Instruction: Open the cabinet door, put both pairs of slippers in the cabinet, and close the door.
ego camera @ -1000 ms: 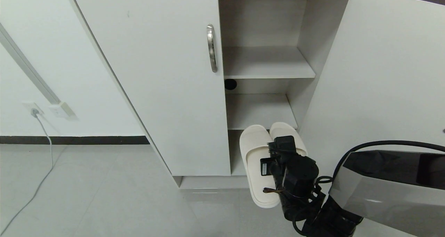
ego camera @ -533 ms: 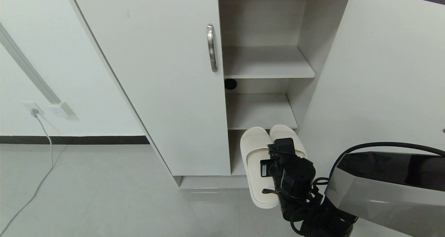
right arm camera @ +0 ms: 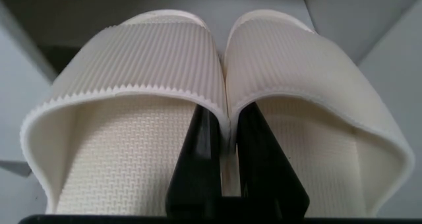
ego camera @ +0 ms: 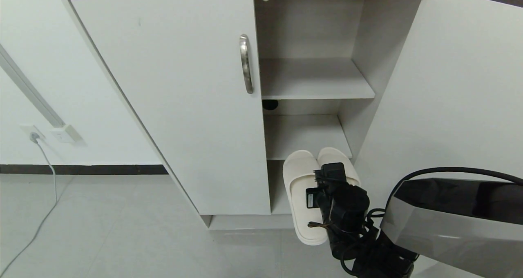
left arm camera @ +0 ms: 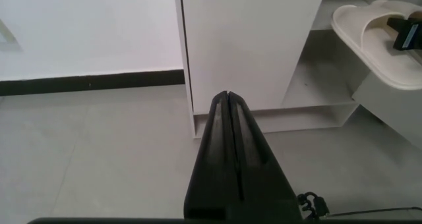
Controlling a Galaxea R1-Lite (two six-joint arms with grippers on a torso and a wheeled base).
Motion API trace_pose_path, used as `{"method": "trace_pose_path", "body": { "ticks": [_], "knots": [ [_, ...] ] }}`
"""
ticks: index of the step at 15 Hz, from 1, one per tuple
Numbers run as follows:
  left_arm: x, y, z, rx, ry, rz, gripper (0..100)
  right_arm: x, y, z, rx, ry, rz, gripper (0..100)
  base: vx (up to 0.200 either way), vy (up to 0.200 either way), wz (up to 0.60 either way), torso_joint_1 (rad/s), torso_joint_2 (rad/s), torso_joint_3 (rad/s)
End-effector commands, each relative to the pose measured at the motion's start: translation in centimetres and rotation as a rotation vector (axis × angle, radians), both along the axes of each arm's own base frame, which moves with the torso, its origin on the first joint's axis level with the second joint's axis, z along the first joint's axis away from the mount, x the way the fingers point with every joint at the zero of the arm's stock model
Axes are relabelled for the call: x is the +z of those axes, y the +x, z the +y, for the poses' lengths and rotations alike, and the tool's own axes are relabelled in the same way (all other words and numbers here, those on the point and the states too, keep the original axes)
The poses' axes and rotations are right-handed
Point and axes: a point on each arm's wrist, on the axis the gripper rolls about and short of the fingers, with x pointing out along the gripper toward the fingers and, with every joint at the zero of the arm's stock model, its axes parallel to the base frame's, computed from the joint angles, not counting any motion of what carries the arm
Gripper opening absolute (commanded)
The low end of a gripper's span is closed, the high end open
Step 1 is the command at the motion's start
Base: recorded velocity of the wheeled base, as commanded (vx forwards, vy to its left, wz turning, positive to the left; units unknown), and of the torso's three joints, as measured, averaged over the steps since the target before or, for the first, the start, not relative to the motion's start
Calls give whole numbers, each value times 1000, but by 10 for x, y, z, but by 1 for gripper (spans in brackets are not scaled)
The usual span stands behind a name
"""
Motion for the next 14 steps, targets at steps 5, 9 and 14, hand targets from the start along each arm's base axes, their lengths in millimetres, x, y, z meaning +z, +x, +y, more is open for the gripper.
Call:
{"method": "trace_pose_path", "body": {
  "ticks": [5, 9, 14],
  "knots": [
    [0, 0, 0, 9, -2, 2, 0, 0, 1, -1, -3, 1, -2, 0, 200, 0, 0, 1, 3, 0],
    [0, 0, 0, 14, -9, 2, 0, -7, 2, -1, -3, -13, 12, 0, 0, 0, 0, 0, 0, 0],
    [0, 0, 0, 14, -9, 2, 0, -9, 11, 2, -12, -7, 10, 0, 0, 0, 0, 0, 0, 0]
  ]
}}
